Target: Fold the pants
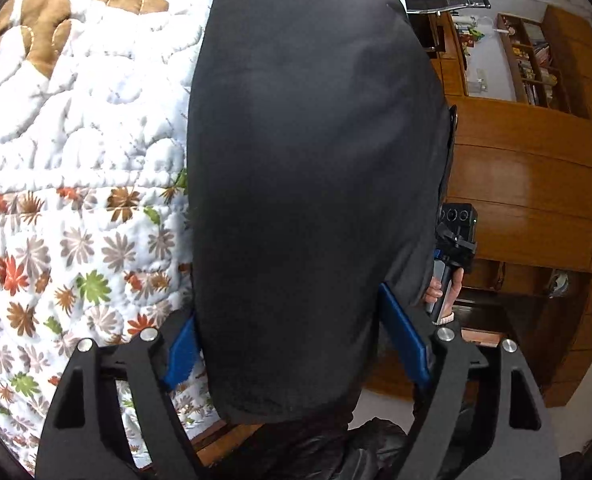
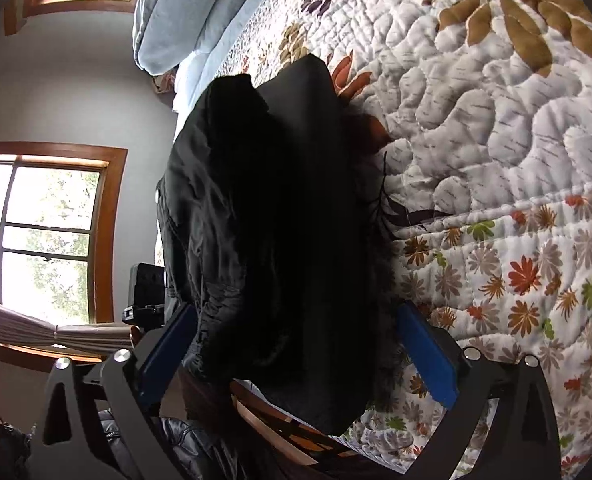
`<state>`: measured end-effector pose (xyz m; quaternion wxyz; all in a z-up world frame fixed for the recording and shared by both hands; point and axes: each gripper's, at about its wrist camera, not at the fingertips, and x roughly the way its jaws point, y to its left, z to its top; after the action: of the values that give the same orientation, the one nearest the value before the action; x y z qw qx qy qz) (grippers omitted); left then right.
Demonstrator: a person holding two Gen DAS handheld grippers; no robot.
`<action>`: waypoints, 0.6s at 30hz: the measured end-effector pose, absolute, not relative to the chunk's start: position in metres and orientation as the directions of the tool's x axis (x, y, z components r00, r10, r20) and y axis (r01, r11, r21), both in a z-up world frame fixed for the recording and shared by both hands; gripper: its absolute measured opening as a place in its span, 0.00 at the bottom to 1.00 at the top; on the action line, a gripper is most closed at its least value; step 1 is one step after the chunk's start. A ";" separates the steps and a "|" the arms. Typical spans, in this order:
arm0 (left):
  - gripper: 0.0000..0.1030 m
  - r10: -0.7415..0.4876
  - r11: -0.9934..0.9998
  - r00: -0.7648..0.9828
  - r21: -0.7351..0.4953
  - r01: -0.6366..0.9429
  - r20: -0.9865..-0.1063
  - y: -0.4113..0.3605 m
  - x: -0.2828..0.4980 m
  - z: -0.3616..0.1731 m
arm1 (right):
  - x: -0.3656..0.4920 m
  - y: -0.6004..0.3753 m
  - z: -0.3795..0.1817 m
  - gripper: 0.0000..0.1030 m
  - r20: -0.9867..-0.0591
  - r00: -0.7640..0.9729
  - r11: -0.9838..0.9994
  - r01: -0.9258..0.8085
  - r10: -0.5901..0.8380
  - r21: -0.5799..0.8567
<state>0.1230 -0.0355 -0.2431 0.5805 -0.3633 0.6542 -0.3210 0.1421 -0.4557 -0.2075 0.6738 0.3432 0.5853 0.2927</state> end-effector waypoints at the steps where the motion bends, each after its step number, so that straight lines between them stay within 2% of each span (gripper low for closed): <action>1: 0.76 -0.849 0.528 -0.062 -0.843 -0.103 -0.525 -0.036 0.124 -0.243 | 0.144 -0.453 -0.207 0.97 -0.595 0.138 0.600 0.003 0.792 0.800; 14: 0.76 -0.844 0.537 -0.063 -0.835 -0.123 -0.533 -0.039 0.122 -0.241 | 0.164 -0.422 -0.201 0.97 -0.627 0.105 0.634 -0.048 0.772 0.772; 15: 0.76 -0.843 0.538 -0.061 -0.834 -0.123 -0.534 -0.040 0.123 -0.241 | 0.164 -0.418 -0.200 0.95 -0.628 0.105 0.635 -0.068 0.771 0.769; 16: 0.76 -0.842 0.539 -0.059 -0.834 -0.122 -0.536 -0.044 0.125 -0.239 | 0.164 -0.413 -0.197 0.80 -0.616 0.103 0.624 -0.097 0.781 0.775; 18: 0.76 -0.841 0.541 -0.055 -0.832 -0.119 -0.539 -0.050 0.128 -0.236 | 0.161 -0.408 -0.195 0.73 -0.625 0.105 0.634 -0.114 0.773 0.765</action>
<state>0.1283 -0.0500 -0.2364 0.5822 -0.3654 0.6569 -0.3097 0.1615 -0.4085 -0.1955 0.6880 0.2814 0.5861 0.3223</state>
